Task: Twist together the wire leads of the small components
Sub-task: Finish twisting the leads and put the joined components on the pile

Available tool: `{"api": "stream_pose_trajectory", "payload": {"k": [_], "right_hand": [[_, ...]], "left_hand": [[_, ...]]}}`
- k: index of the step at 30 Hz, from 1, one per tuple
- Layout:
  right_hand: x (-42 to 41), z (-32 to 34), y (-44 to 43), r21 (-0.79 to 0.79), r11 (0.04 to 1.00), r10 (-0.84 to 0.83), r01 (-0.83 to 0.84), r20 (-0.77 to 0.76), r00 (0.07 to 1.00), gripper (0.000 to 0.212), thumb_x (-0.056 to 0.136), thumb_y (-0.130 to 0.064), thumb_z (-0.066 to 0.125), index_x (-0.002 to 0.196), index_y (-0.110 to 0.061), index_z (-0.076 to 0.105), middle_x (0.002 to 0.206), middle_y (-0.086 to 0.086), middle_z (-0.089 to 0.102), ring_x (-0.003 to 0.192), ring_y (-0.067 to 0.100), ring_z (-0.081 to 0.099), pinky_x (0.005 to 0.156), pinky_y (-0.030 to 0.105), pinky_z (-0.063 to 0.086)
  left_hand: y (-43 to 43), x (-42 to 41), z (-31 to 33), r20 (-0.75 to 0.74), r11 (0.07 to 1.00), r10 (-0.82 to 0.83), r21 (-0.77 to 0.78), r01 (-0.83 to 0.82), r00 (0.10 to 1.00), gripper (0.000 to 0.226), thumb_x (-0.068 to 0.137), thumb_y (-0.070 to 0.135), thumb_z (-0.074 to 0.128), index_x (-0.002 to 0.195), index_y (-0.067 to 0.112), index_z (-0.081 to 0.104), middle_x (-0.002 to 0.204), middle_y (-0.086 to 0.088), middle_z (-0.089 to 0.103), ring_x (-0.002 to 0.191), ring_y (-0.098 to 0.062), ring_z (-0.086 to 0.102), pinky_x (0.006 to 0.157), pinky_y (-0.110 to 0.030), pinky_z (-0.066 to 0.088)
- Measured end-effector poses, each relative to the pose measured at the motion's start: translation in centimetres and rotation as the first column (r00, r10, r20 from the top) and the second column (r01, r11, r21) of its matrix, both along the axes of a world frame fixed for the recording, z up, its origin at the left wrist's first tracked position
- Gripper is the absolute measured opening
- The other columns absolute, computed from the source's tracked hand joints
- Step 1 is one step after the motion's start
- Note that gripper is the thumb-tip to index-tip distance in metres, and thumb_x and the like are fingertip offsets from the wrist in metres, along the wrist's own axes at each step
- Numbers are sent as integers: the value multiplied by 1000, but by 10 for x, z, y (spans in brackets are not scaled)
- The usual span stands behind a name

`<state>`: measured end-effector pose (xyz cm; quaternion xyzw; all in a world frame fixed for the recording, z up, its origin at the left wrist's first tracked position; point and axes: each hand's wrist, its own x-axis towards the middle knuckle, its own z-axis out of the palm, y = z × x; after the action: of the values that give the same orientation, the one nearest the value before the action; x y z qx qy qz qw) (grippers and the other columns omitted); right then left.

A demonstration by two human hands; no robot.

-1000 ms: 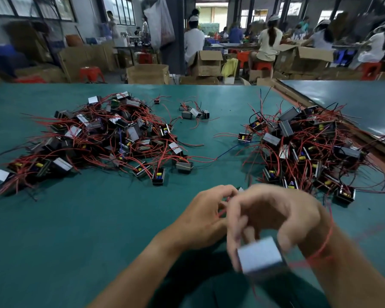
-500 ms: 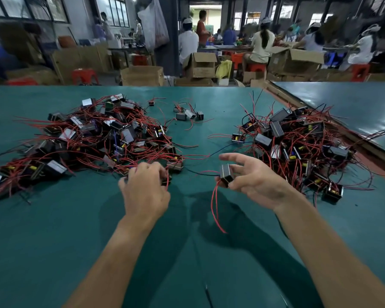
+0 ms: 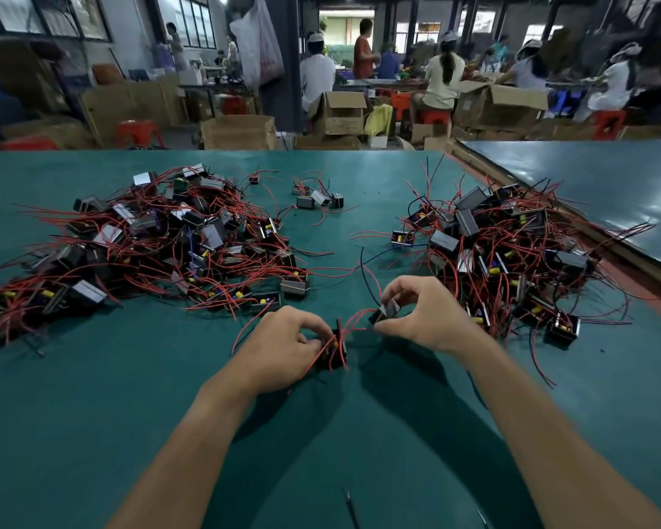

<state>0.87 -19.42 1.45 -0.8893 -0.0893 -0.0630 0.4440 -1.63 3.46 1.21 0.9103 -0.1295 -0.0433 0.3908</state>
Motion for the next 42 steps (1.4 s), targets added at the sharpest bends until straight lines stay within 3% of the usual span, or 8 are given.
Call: {"api": "stream_pose_trajectory", "payload": {"k": [10,14,19,23,26,33,38,42], "right_hand": [[-11,4,4,-277,953,115,-120,-33,993,29,64,-39,84,88,-33,68,97,-10,60,94,10,58,81,27,48],[-10,6,1,-224,964,134,-142,-49,990,29,73,-17,70,90,-40,69,104,-12,60,102,10,55,84,27,47],[-6,7,-2,-246,964,97,-105,-43,994,23,79,-18,68,71,-39,71,84,-6,68,83,15,62,77,32,53],[-2,4,-6,-289,957,-29,15,-41,999,28,78,-37,75,56,-23,66,55,-10,64,54,4,57,58,27,47],[-2,3,-5,-380,924,-78,46,-69,995,37,71,-50,81,54,-22,63,51,-13,61,55,3,57,54,22,39],[-3,2,-2,-236,972,-36,20,-64,997,25,72,-24,85,85,-29,64,71,-9,58,58,9,49,61,28,43],[0,-4,0,-152,988,-18,13,-32,999,13,82,-26,76,84,-28,63,52,-10,58,44,0,47,56,22,43],[0,-3,1,-165,986,-11,8,-17,1000,24,88,-27,69,65,-23,63,46,-11,54,45,4,44,54,25,41]], "left_hand": [[-1,2,-6,32,998,66,3,-66,997,18,81,47,72,68,34,71,49,3,62,39,-9,40,41,-21,32],[-3,0,-3,114,999,44,27,-47,992,11,77,36,77,73,27,72,65,0,69,52,-15,57,52,-27,48],[-2,-6,2,138,997,-79,2,80,987,42,73,2,65,102,31,70,99,15,68,75,-7,62,58,-15,47],[-6,-5,0,192,996,-92,21,90,977,16,77,19,79,83,33,73,93,14,66,66,-6,60,54,-9,39],[-6,-4,-1,213,999,-32,9,31,976,8,82,24,76,78,30,73,85,11,66,64,-8,60,55,-11,42],[-7,-6,-2,255,998,48,15,-54,966,10,88,25,68,77,25,70,67,10,66,59,-6,56,52,-10,40],[-10,-4,-6,283,998,46,16,-53,958,13,78,29,78,78,27,65,73,16,65,63,-8,60,53,-14,42],[-14,-3,-11,294,999,7,39,-19,956,17,75,31,82,89,28,73,81,11,65,72,-12,58,72,-30,50]]}}
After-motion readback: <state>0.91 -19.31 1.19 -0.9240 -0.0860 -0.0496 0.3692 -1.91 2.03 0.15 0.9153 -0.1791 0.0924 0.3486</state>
